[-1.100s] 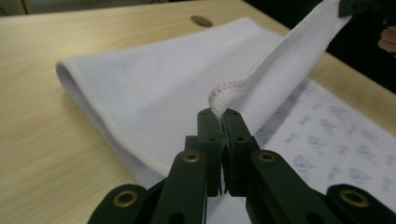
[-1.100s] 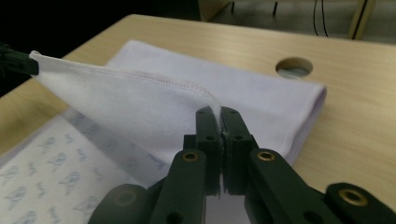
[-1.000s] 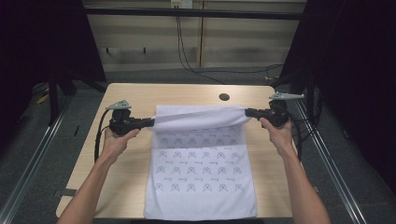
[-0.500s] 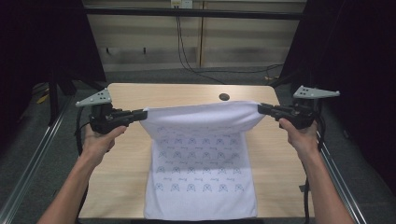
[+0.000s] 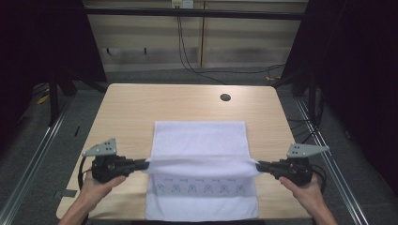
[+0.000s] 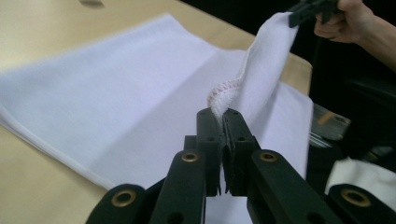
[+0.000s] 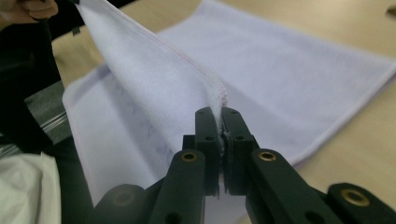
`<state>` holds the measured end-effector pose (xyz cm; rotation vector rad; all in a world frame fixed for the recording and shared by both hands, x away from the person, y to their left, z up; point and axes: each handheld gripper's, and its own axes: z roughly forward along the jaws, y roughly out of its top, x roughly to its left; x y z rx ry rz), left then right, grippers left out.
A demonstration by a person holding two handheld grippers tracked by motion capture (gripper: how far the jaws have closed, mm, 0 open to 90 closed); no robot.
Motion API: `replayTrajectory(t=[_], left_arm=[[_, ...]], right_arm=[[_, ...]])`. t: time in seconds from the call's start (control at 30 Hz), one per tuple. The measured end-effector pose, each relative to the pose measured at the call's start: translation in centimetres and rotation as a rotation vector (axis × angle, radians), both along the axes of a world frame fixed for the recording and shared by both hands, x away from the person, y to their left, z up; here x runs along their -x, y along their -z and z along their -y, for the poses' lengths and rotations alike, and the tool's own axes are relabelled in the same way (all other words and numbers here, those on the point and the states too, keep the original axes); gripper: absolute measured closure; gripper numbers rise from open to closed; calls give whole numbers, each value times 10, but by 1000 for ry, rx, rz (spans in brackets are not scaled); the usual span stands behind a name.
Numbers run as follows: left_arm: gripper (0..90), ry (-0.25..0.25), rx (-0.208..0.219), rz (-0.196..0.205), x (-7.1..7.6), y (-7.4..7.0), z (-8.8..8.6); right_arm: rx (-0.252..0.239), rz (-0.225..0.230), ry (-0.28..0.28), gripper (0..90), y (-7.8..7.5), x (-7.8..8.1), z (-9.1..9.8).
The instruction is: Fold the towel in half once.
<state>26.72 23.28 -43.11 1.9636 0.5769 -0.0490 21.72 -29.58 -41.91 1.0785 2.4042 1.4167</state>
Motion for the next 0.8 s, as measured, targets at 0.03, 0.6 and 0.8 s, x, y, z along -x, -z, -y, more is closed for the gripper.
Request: replayTrajectory(t=[0.03, 0.6, 0.8], left_arm=[[867, 5, -18, -13, 4, 8, 1], [730, 150, -114, -110, 43, 41, -3], [659, 114, -54, -89, 38, 34, -12]], right_arm=[[1, -22, -3, 866, 9, 3, 1], [63, -203, -151, 669, 49, 63, -6], [17, -166, -87, 645, 44, 66, 5]])
